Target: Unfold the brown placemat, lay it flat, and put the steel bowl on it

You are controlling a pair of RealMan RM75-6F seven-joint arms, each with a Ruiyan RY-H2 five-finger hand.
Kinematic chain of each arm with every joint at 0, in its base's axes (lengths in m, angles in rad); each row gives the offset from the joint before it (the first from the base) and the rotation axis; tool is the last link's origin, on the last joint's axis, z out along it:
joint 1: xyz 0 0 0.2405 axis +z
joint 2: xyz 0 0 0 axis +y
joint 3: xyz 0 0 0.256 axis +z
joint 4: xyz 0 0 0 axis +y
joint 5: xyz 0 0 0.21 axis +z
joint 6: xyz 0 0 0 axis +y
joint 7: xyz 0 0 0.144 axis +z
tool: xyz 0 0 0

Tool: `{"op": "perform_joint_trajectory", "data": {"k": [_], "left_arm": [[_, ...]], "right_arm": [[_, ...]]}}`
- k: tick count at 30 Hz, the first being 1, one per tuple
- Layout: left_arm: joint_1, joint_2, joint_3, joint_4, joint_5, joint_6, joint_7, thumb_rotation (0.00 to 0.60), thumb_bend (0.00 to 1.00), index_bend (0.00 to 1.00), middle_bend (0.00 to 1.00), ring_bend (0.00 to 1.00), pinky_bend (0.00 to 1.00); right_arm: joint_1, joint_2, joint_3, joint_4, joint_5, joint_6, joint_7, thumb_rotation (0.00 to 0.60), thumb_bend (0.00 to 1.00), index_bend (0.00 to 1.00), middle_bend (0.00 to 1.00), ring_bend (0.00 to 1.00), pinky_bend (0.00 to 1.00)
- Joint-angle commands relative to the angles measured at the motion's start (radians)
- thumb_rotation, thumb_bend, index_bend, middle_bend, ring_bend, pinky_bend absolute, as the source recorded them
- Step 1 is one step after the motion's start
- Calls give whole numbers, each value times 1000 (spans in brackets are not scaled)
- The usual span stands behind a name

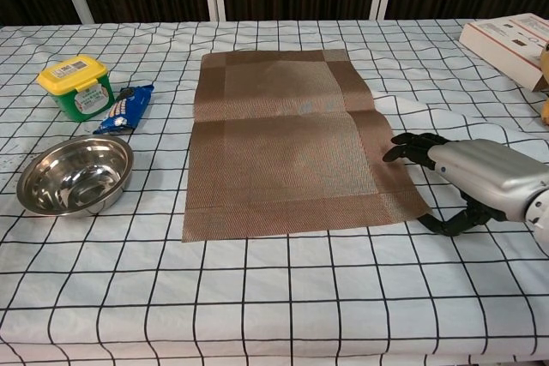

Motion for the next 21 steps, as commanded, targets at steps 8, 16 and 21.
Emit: {"op": "perform_joint_trajectory", "data": {"k": [8, 16, 21], "left_arm": [[-1, -1, -2, 3, -1, -6, -3, 600, 0, 0, 23, 0, 36], [-2, -1, -5, 5, -3, -9, -5, 600, 0, 0, 23, 0, 36], [-2, -1, -6, 5, -4, -11, -7, 600, 0, 0, 23, 0, 36]], "right_arm": [[0, -20, 5, 9, -32, 29, 47, 600, 264, 358, 105, 29, 157], [-3, -33, 2, 32, -53, 47, 76, 600, 264, 474, 200, 40, 157], [-4, -36, 1, 33, -57, 49, 83, 600, 312, 495, 209, 50, 157]]}}
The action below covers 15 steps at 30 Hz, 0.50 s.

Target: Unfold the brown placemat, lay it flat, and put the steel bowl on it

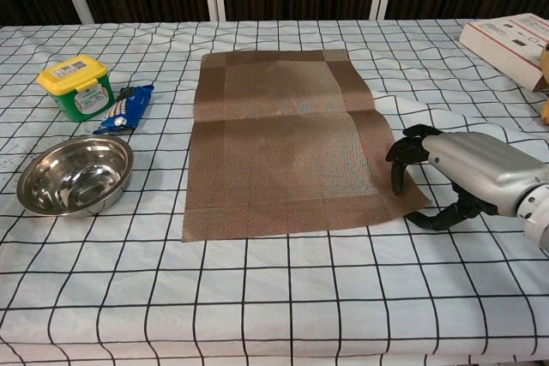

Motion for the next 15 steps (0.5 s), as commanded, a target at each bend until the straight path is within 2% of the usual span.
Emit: {"op": "perform_joint_trajectory", "data": {"k": [1, 5, 15], "left_arm": [[0, 0, -1, 0, -1, 0, -1, 600, 0, 0, 23, 0, 36], [0, 1, -2, 0, -2, -1, -2, 600, 0, 0, 23, 0, 36], [1, 1, -3, 2, 2, -1, -9, 600, 0, 0, 22, 0, 37]], "right_arm": [[0, -2, -1, 1, -3, 1, 4, 600, 327, 499, 209, 50, 157], [-1, -4, -1, 1, -4, 2, 9, 600, 384, 525, 209, 49, 157], [-5, -1, -7, 0, -13, 8, 15, 600, 444, 589, 210, 49, 157]]}}
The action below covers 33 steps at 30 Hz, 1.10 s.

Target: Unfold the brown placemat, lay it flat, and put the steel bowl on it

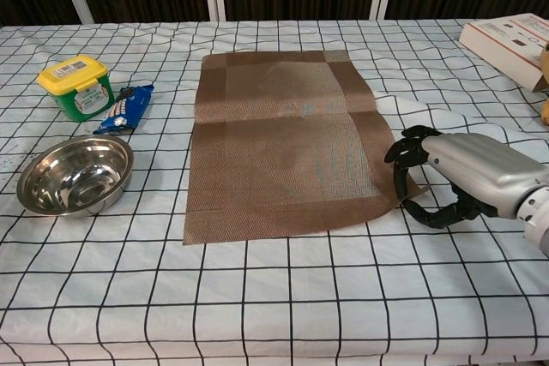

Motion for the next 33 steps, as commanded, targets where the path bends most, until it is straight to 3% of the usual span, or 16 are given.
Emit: {"op": "perform_joint_trajectory", "data": {"k": [1, 12, 22, 27, 33], "left_arm": [[0, 0, 0, 1, 0, -1, -1, 600, 0, 0, 22, 0, 37], [0, 0, 2, 1, 3, -4, -1, 600, 0, 0, 22, 0, 36], [0, -1, 1, -1, 1, -5, -3, 600, 0, 0, 22, 0, 36], [-1, -2, 1, -1, 1, -8, -3, 600, 0, 0, 22, 0, 37], [-1, -1, 2, -4, 1, -10, -3, 600, 0, 0, 22, 0, 36]], "right_arm": [[-2, 3, -3, -2, -3, 2, 2, 600, 446, 594, 210, 50, 157], [-25, 52, -41, -71, -48, 30, 24, 600, 455, 633, 219, 50, 157], [-73, 210, -88, -250, -28, 34, 38, 600, 456, 657, 224, 49, 157], [-73, 282, -70, -280, 5, 31, 0, 600, 456, 675, 234, 50, 157], [-32, 322, 10, -257, 96, -7, -52, 600, 457, 684, 244, 50, 157]]}}
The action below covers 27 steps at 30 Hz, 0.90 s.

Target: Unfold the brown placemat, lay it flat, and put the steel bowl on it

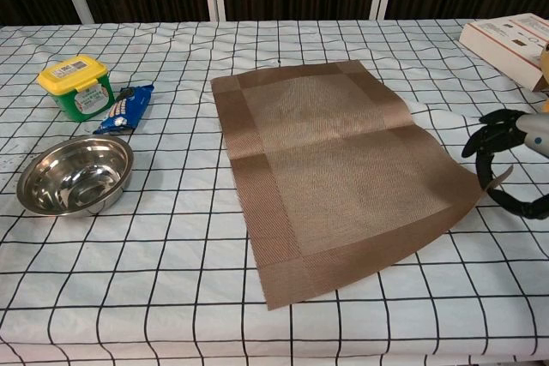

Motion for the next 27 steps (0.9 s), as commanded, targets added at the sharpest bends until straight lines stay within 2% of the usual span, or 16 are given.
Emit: {"op": "perform_joint_trajectory", "data": {"k": [1, 7, 10, 18, 25, 27], "left_arm": [[0, 0, 0, -1, 0, 0, 0, 600, 0, 0, 22, 0, 36], [2, 1, 0, -1, 0, 3, 1, 600, 0, 0, 23, 0, 36], [2, -1, 0, 1, 0, 4, 4, 600, 0, 0, 22, 0, 36], [3, -7, -3, 5, -11, 7, 17, 600, 0, 0, 22, 0, 36], [3, -11, -8, 8, -22, 11, 31, 600, 0, 0, 23, 0, 37], [3, -14, -8, 9, -25, 12, 37, 600, 0, 0, 22, 0, 37]], "right_arm": [[36, 17, 62, 14, 66, -28, -38, 600, 459, 687, 247, 50, 157], [131, 23, 162, 104, 164, -75, -189, 600, 465, 696, 255, 50, 157], [199, 39, 187, 176, 211, -134, -307, 600, 464, 708, 267, 58, 157], [325, 32, 215, 307, 303, -216, -495, 600, 464, 717, 277, 70, 163], [412, 4, 229, 433, 337, -266, -554, 600, 463, 717, 277, 71, 165], [436, -6, 228, 480, 331, -279, -561, 600, 434, 717, 269, 71, 166]]}}
